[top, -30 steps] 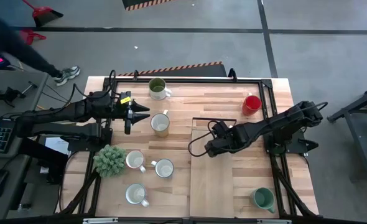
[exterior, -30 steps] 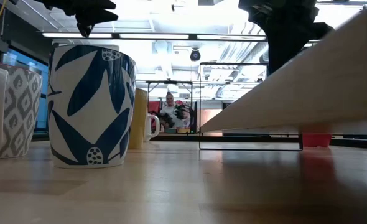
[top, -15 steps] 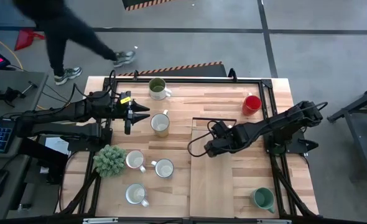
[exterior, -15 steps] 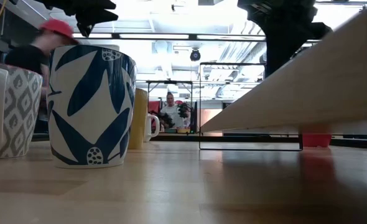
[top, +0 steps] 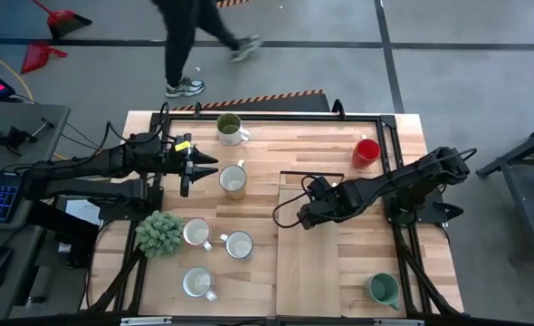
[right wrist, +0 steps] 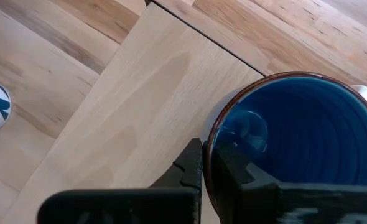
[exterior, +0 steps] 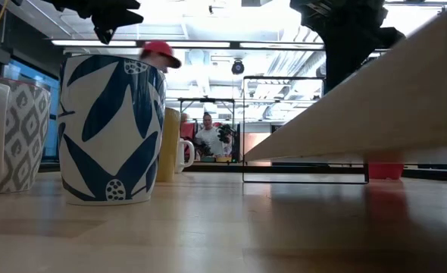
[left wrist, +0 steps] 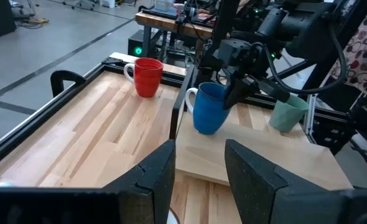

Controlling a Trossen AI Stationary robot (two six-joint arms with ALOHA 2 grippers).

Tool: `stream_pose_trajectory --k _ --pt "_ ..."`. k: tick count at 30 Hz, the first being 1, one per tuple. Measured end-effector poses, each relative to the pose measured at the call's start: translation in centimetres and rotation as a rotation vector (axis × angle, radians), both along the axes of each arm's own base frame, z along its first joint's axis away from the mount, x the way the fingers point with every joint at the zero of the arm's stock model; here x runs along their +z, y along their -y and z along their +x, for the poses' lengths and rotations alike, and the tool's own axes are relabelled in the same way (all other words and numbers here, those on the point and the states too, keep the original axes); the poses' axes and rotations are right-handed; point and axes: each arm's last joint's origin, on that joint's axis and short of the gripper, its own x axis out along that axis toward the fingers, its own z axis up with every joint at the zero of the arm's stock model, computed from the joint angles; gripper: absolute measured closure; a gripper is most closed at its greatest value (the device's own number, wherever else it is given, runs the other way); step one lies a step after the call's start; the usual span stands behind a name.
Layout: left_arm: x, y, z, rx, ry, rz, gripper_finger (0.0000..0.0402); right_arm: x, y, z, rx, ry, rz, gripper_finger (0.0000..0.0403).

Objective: Place coffee mugs
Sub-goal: Put the blue mug on the shelf, then put the white mug on the shelf

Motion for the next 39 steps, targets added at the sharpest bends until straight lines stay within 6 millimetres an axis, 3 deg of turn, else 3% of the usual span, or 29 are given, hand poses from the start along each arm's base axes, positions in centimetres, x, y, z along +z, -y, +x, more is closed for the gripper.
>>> stream_pose_trajectory --k 16,28,39 --pt "0.00 0.00 0.00 -0.001 0.000 0.000 0.0273 -0.04 -0.01 -0.19 0.012 -0.027 0.015 0.0398" --pt "0.00 0.00 0.00 -0.002 0.000 0.001 0.0273 -0.03 0.84 0.05 -0.024 -0.022 0.008 0.0291" --pt "0.00 0.00 0.00 -0.004 -0.001 0.009 0.0273 0.11 0.82 -0.06 0.003 -0.026 0.010 0.0277"
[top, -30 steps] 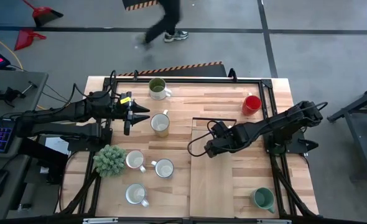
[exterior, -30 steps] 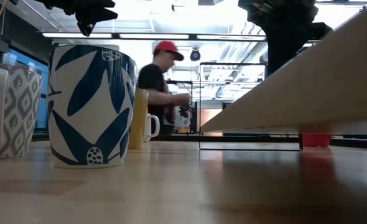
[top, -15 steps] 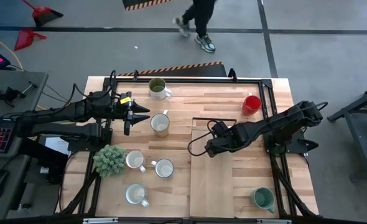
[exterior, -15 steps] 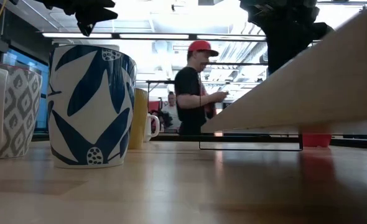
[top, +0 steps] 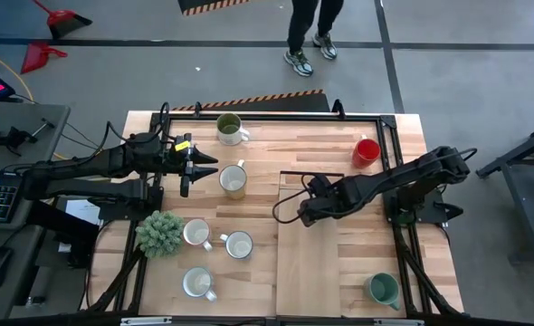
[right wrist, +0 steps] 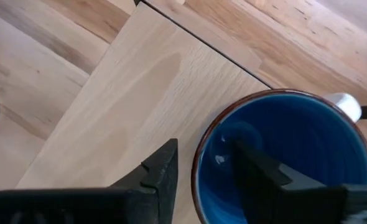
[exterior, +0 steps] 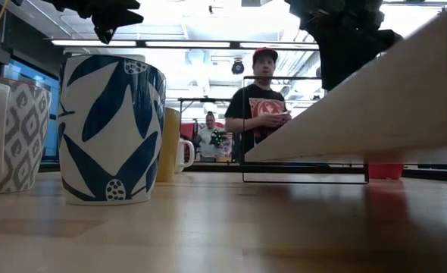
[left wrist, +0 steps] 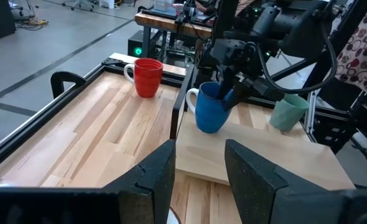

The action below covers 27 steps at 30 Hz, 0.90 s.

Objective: Place coffee mugs
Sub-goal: Put the white mug on the shelf

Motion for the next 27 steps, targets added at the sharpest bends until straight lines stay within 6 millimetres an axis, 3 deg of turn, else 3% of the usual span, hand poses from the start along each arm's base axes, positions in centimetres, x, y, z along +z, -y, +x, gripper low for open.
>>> stream_pose_trajectory --k 3,10,17,22,27 --pt "0.0 0.0 0.0 0.000 0.000 0.000 0.0273 0.8 0.0 -0.1 0.010 -0.007 -0.004 0.0277" --pt "0.0 0.0 0.0 0.000 0.000 0.000 0.0273 5.5 0.1 -0.4 0.074 0.002 -0.049 0.0277" --pt "0.0 0.1 0.0 -0.037 0.000 0.017 0.0273 10.4 -2.1 -1.0 0.522 0.049 -0.241 0.0277" --pt "0.0 0.2 0.0 -0.066 0.004 0.010 0.0273 13.8 -2.7 -4.4 0.618 0.103 -0.422 0.0277" --pt "0.1 0.2 0.0 -0.063 0.010 -0.003 0.0273 15.8 -0.7 -9.5 0.507 0.259 -0.552 0.0277"
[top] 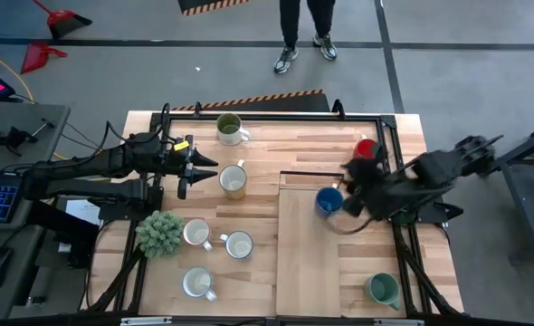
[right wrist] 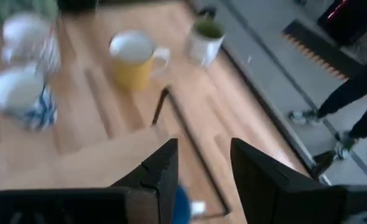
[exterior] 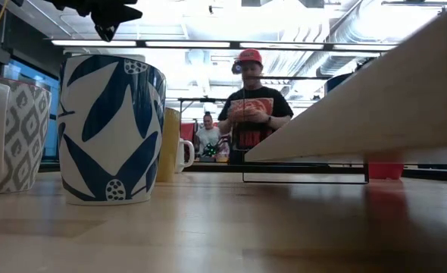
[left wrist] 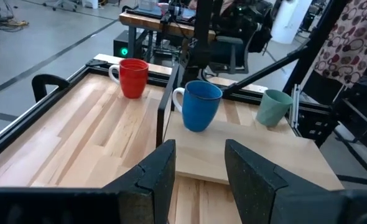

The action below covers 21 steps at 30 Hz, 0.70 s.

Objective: Place coffee mugs
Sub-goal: Put the white mug on the shelf

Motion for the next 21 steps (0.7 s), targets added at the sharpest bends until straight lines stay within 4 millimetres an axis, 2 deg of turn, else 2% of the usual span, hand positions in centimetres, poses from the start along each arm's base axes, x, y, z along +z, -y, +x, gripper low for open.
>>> stream_pose_trajectory --k 2,5,14,21 --pt "0.1 0.0 0.0 0.003 0.014 -0.008 0.0273 0.0 0.9 -1.5 0.008 0.066 -0.008 0.0277" --pt "0.3 0.0 0.1 0.003 0.034 -0.005 0.0273 -1.1 2.2 -3.3 0.049 0.136 -0.023 0.0277" --pt "1.5 -0.1 0.2 0.010 0.154 -0.029 0.0273 -6.4 5.2 -8.2 0.217 0.416 0.024 0.0277" --pt "1.7 -0.1 0.2 0.041 0.175 -0.031 0.0273 -9.9 6.2 -10.6 0.346 0.595 0.033 0.0277"
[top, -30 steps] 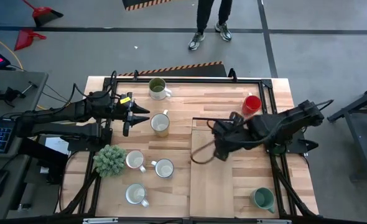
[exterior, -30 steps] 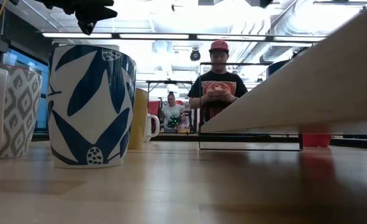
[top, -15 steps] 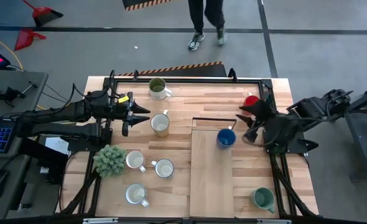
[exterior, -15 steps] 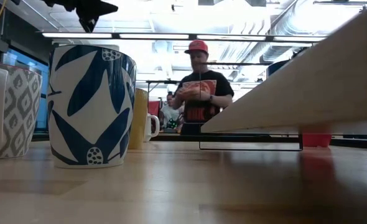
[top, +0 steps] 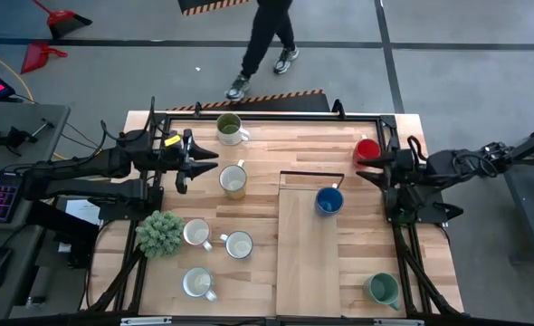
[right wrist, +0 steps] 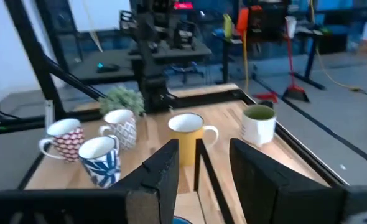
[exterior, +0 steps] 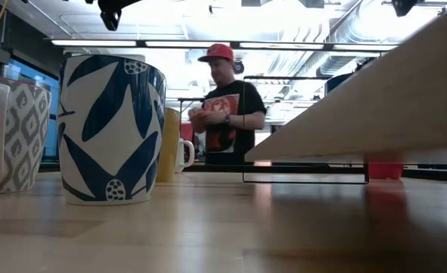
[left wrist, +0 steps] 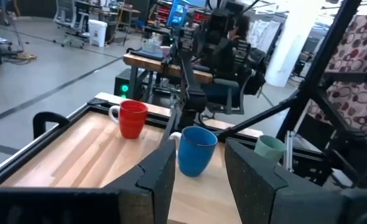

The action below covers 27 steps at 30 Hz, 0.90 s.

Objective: Place coffee mugs
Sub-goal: Put the white mug on the shelf

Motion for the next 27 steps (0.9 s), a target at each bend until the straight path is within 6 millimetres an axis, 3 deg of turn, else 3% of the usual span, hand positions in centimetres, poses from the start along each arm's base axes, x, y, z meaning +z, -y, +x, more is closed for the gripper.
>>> stream_pose_trajectory --k 17,27 --pt "0.8 -0.1 0.0 0.020 0.078 0.002 0.0273 -8.6 0.7 -0.6 0.055 0.102 0.086 0.0277" --pt "0.8 -0.1 0.0 0.016 0.079 -0.022 0.0273 -10.4 0.8 -0.3 0.112 0.254 0.060 0.0277"
